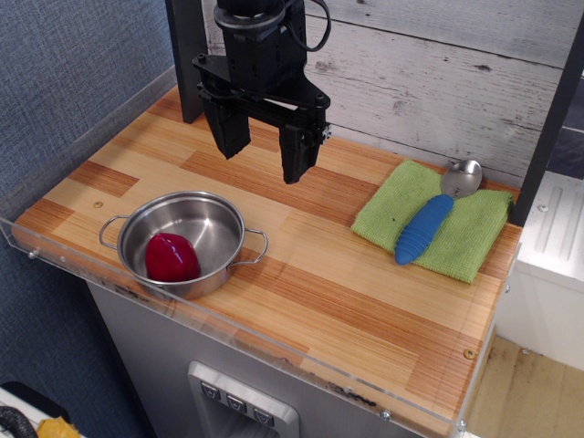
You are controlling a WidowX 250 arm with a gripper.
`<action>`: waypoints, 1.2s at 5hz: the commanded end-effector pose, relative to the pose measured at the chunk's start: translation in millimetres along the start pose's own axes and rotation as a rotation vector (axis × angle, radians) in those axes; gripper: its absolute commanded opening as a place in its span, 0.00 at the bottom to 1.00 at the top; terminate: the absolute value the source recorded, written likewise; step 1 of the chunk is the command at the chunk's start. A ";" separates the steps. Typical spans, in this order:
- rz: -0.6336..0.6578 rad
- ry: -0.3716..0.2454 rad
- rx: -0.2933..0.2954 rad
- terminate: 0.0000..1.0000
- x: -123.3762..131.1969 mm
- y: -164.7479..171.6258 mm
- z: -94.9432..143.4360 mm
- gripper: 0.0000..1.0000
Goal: Put the potato in the front right corner of table
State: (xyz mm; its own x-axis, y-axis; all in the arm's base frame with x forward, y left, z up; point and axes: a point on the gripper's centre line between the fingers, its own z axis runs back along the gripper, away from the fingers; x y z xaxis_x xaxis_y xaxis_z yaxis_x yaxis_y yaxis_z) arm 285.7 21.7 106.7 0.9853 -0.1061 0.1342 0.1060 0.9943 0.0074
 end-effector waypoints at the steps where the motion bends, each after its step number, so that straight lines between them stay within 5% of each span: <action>1: 0.000 0.000 0.000 0.00 0.0 0.0 0.0 1.00; 4: -0.002 0.028 0.036 0.00 -71.9 29.5 -9.6 1.00; 6: 0.050 0.026 0.099 0.00 -73.7 58.2 -39.3 1.00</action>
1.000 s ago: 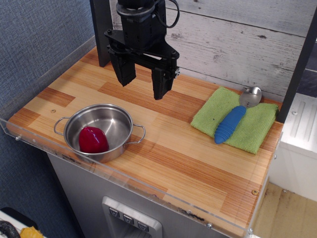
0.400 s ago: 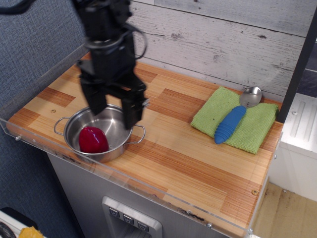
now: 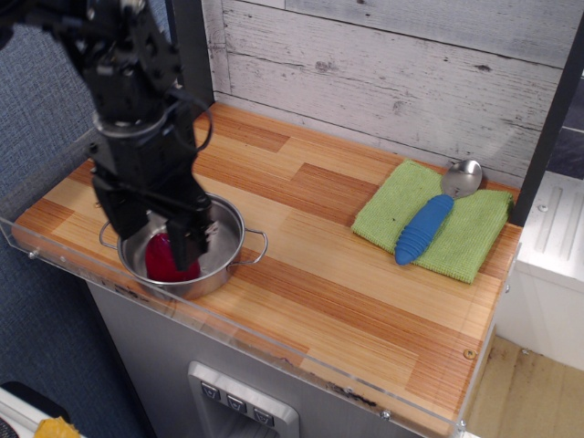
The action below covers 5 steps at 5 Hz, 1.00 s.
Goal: Put the potato in the front right corner of table
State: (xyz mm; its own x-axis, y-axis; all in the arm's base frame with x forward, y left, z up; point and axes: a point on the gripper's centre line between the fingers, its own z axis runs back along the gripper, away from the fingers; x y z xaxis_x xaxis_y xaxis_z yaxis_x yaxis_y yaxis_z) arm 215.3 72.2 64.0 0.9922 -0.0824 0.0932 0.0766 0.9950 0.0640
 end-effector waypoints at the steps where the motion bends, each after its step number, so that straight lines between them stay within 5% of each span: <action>1: 0.052 -0.018 0.030 0.00 16.8 24.7 -16.2 1.00; 4: 0.045 0.032 0.027 0.00 26.9 19.8 -34.9 1.00; 5: 0.043 0.026 0.024 0.00 27.1 17.7 -34.5 0.00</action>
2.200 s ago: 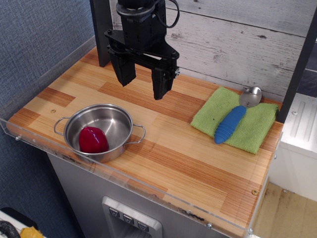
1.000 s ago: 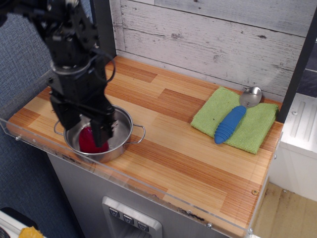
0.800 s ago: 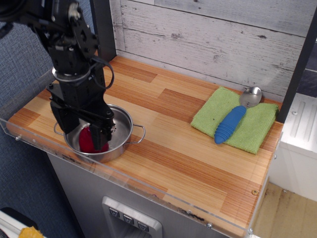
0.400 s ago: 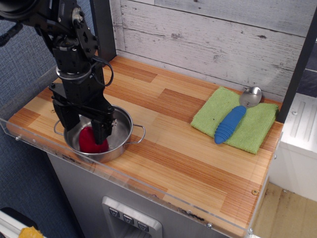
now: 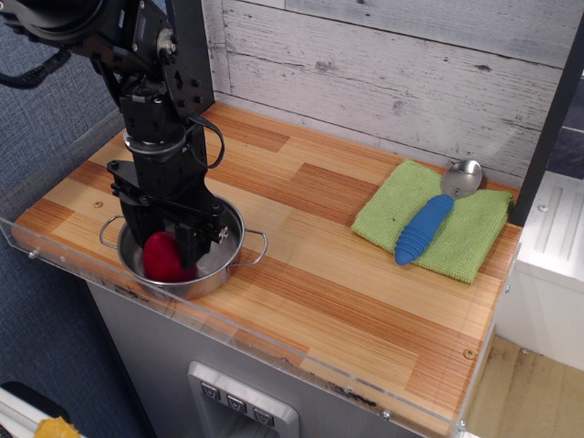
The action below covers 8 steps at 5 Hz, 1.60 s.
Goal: Put the potato in the front right corner of table
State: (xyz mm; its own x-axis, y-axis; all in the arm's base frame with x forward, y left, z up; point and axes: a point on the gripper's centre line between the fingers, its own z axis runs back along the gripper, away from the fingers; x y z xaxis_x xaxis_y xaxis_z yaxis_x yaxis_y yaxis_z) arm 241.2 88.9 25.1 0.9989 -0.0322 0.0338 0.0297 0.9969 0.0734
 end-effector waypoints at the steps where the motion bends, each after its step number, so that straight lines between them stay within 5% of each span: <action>1: -0.001 -0.058 0.005 0.00 6.9 1.5 14.1 0.00; 3: 0.053 -0.108 -0.047 0.00 12.1 -12.2 67.7 0.00; 4: 0.004 -0.118 -0.051 0.00 22.6 -45.1 84.0 0.00; 5: -0.097 -0.114 -0.110 0.00 32.7 -93.9 82.6 0.00; 8: -0.208 -0.095 -0.116 0.00 28.5 -180.0 50.1 0.00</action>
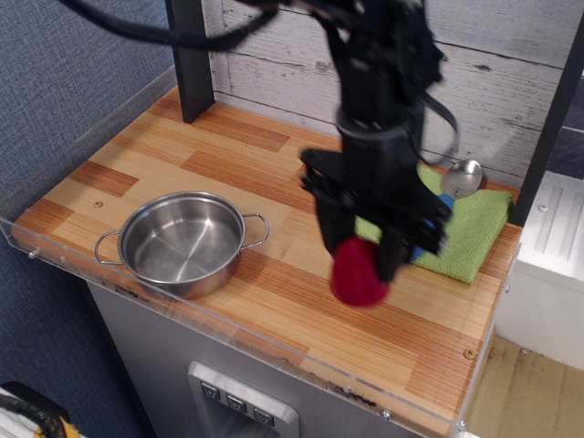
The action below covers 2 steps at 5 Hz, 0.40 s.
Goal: Put the potato in the front right corner of table
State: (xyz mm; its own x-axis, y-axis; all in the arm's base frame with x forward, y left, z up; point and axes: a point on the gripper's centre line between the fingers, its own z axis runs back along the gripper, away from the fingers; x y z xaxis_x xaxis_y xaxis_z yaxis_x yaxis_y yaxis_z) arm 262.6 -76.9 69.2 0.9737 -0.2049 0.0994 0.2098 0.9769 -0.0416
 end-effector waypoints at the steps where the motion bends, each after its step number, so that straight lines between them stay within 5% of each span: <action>1: -0.058 -0.015 0.023 0.00 4.2 -27.7 -20.4 0.00; 2: -0.061 -0.005 0.013 0.00 0.3 -28.2 -32.4 0.00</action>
State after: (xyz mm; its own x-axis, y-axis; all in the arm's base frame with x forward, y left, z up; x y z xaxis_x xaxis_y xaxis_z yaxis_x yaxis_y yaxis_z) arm 259.3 -107.7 27.2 0.9598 -0.2713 0.0714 0.2737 0.9615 -0.0259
